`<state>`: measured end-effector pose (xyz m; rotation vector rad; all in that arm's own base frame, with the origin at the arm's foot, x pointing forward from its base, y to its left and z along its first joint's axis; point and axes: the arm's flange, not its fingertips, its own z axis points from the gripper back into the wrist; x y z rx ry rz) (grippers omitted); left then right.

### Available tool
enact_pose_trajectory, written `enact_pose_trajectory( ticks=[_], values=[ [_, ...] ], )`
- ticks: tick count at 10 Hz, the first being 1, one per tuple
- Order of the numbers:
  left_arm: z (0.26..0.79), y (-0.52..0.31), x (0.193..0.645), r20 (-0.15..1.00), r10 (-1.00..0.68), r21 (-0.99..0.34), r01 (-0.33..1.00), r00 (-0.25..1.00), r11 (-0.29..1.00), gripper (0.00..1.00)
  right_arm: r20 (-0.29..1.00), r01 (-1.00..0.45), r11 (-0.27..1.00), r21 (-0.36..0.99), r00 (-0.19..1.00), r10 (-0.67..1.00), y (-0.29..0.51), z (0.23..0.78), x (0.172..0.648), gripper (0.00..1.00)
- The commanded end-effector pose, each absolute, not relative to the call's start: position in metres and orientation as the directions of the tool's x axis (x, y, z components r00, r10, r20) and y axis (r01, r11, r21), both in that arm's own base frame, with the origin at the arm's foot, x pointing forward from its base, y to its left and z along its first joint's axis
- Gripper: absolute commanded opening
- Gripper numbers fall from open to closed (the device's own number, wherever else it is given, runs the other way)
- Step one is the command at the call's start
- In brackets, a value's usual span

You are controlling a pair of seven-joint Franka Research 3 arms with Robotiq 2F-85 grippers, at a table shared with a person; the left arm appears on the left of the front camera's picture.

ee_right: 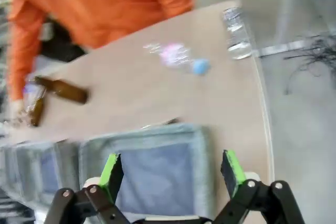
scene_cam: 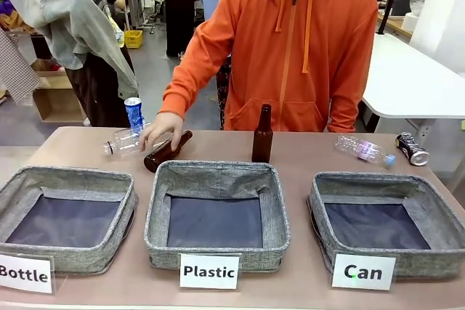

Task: Sort the can waste into the basket.
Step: Pick up the can waste from the table and place it in the right Fabric basket.

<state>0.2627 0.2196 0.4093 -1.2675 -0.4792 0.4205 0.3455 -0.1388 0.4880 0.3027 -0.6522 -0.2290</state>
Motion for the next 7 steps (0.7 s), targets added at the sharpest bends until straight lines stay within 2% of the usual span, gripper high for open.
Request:
enact_pose_trajectory(
  ticks=[1,4,5,6,7],
  values=[
    [0.41,0.221,0.264,0.132,0.549,-0.971,-0.004,0.825,0.239,1.0,0.478,0.302,0.951,-0.066,0.846,-0.235,-0.135,0.472,0.344,1.0],
    [0.41,0.221,0.264,0.132,0.549,-0.971,-0.004,0.825,0.239,1.0,0.503,0.492,0.864,-0.107,0.777,-0.38,-0.16,0.475,0.331,1.0],
    [0.41,0.221,0.264,0.132,0.549,-0.971,-0.004,0.825,0.239,1.0,0.547,0.412,0.904,0.114,0.734,-0.404,-0.156,0.48,0.321,1.0],
    [0.41,0.221,0.264,0.132,0.549,-0.971,-0.004,0.825,0.239,1.0,0.526,0.402,0.911,-0.095,0.797,-0.297,-0.173,0.477,0.353,1.0],
    [0.41,0.221,0.264,0.132,0.549,-0.971,-0.004,0.825,0.239,1.0,0.526,0.402,0.911,-0.095,0.797,-0.297,-0.173,0.477,0.353,1.0]
  ],
)
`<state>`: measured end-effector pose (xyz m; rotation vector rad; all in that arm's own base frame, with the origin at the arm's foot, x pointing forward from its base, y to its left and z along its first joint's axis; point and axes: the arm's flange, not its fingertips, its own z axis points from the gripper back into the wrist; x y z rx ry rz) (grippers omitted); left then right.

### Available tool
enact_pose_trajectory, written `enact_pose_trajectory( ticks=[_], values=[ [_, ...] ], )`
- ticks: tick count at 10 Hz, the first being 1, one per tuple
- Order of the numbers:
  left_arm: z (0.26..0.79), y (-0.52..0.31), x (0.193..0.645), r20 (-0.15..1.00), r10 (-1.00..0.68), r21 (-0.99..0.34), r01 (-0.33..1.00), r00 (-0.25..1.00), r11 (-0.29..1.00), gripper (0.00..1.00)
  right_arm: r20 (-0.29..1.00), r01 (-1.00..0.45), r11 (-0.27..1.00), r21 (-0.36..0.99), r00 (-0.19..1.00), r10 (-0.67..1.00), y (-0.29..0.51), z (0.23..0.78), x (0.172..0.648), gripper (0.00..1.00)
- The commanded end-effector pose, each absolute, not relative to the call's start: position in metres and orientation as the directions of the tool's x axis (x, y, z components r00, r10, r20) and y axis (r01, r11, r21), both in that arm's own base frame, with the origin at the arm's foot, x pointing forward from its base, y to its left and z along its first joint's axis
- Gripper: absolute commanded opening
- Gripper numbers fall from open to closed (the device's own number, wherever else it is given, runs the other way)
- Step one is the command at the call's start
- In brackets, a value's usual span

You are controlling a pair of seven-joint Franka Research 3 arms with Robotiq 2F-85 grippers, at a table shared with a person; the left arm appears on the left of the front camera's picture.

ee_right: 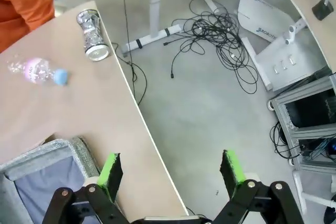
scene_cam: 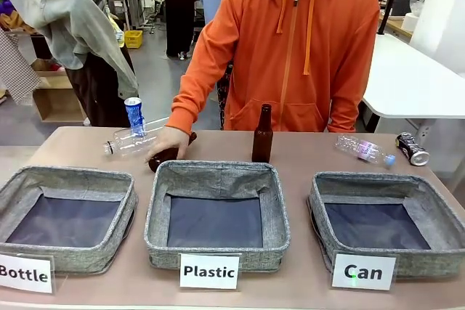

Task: Sort the can waste into the basket.
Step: Pick up the can waste from the table and place it in the right Fabric basket.

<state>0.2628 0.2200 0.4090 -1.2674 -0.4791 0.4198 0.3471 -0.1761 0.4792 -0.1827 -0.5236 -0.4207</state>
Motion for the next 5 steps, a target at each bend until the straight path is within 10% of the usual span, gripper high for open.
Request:
enact_pose_trajectory(
  ticks=[1,5],
  values=[
    [0.41,0.221,0.264,0.132,0.549,-0.971,-0.004,0.825,0.239,1.0,0.526,0.402,0.911,-0.095,0.797,-0.297,-0.173,0.477,0.353,1.0],
    [0.41,0.221,0.264,0.132,0.549,-0.971,-0.004,0.825,0.239,1.0,0.525,0.375,0.924,-0.077,0.803,-0.282,-0.174,0.499,0.4,1.0]
  ],
)
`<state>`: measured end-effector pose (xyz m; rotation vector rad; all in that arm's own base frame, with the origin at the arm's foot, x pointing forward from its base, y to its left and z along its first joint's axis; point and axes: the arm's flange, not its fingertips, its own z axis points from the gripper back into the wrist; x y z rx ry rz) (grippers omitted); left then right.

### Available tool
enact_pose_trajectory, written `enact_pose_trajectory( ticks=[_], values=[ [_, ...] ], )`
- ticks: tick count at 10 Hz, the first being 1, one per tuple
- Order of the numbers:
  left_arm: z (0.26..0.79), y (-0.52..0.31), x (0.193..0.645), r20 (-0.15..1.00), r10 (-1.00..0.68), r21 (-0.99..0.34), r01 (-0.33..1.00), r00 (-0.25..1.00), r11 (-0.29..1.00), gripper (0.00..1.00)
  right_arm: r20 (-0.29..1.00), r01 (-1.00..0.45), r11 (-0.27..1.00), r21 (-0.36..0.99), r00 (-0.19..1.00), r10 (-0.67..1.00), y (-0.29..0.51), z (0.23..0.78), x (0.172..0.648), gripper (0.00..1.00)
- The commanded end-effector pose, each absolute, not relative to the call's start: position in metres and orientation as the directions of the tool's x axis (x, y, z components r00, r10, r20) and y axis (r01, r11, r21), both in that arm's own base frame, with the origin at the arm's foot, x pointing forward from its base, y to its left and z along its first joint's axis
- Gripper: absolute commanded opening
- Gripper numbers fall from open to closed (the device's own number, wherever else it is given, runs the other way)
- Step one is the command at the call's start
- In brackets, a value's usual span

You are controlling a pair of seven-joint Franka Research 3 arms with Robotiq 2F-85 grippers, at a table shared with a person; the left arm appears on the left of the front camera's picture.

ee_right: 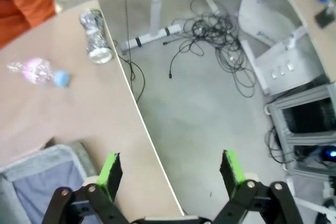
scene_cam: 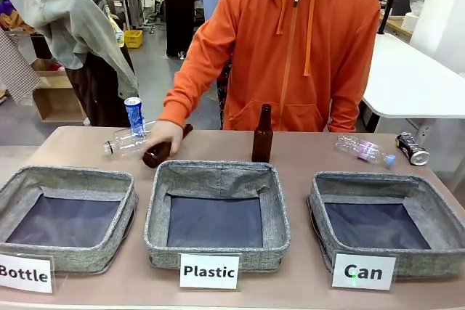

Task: Sort the can waste into the basket.
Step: Pick up the can waste from the table and place it in the right Fabric basket.

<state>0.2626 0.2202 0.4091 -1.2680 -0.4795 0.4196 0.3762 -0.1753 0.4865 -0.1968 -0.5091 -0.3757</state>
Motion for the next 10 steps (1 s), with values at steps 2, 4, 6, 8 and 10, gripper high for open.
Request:
enact_pose_trajectory(
  ticks=[2,4,6,8,10],
  values=[
    [0.41,0.221,0.264,0.132,0.549,-0.971,-0.004,0.825,0.239,1.0,0.536,0.314,0.943,-0.108,0.818,-0.211,-0.166,0.509,0.438,1.0],
    [0.41,0.221,0.264,0.132,0.549,-0.971,-0.004,0.825,0.239,1.0,0.551,0.348,0.927,-0.14,0.805,-0.219,-0.163,0.511,0.48,1.0],
    [0.41,0.221,0.264,0.132,0.549,-0.971,-0.004,0.825,0.239,1.0,0.557,0.333,0.931,-0.147,0.806,-0.2,-0.16,0.499,0.515,1.0],
    [0.409,0.22,0.263,0.109,0.548,-0.968,-0.036,0.829,0.247,1.0,0.548,0.354,0.923,-0.15,0.807,-0.22,-0.156,0.48,0.54,1.0],
    [0.468,0.269,0.225,0.13,0.617,-0.985,0.03,0.776,0.17,1.0,0.564,0.356,0.921,-0.158,0.798,-0.212,-0.149,0.466,0.555,1.0]
  ],
)
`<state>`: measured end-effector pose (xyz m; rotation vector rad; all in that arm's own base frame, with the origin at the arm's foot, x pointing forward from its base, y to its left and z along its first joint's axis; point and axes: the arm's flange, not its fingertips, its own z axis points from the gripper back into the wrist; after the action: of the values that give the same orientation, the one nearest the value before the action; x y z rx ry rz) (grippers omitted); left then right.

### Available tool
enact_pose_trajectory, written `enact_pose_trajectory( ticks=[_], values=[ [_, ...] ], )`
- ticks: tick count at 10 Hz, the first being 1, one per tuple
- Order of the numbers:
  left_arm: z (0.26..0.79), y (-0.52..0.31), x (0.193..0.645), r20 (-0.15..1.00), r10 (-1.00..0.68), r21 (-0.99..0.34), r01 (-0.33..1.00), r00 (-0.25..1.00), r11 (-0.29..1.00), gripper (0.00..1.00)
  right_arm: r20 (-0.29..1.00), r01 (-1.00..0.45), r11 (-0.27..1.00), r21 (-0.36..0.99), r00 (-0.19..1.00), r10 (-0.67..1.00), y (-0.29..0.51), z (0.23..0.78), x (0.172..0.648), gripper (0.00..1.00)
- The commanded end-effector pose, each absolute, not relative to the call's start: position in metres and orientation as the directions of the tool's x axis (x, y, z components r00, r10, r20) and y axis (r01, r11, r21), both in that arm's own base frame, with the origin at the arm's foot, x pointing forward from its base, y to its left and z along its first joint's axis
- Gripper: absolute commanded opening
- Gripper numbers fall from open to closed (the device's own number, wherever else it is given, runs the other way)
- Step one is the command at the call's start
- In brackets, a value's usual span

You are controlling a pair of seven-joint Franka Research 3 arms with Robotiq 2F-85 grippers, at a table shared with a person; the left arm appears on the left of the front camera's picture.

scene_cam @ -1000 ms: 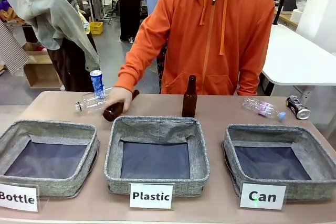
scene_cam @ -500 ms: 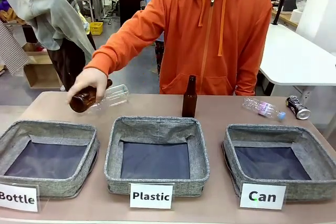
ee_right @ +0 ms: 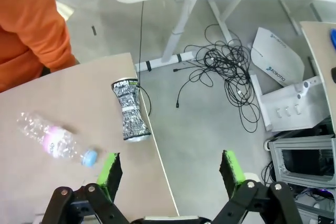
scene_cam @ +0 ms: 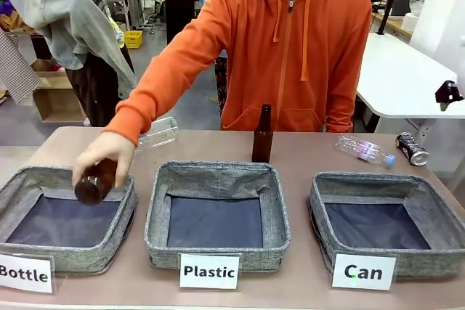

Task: Sort the can waste into the basket.
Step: Pick up the can waste from the table and place it in the right Fabric basket.

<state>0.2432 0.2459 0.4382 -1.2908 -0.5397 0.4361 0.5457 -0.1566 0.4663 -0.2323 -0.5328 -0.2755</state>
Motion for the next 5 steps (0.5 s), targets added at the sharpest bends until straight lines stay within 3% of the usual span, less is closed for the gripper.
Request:
enact_pose_trajectory(
  ticks=[1,5],
  values=[
    [0.487,0.285,0.211,0.127,0.638,-0.988,0.037,0.76,0.152,1.0,0.575,0.36,0.921,-0.148,0.789,-0.216,-0.148,0.46,0.562,1.0],
    [0.523,0.309,0.162,0.113,0.63,-0.992,0.055,0.768,0.112,1.0,0.563,0.331,0.93,-0.158,0.804,-0.19,-0.141,0.428,0.587,1.0]
  ],
)
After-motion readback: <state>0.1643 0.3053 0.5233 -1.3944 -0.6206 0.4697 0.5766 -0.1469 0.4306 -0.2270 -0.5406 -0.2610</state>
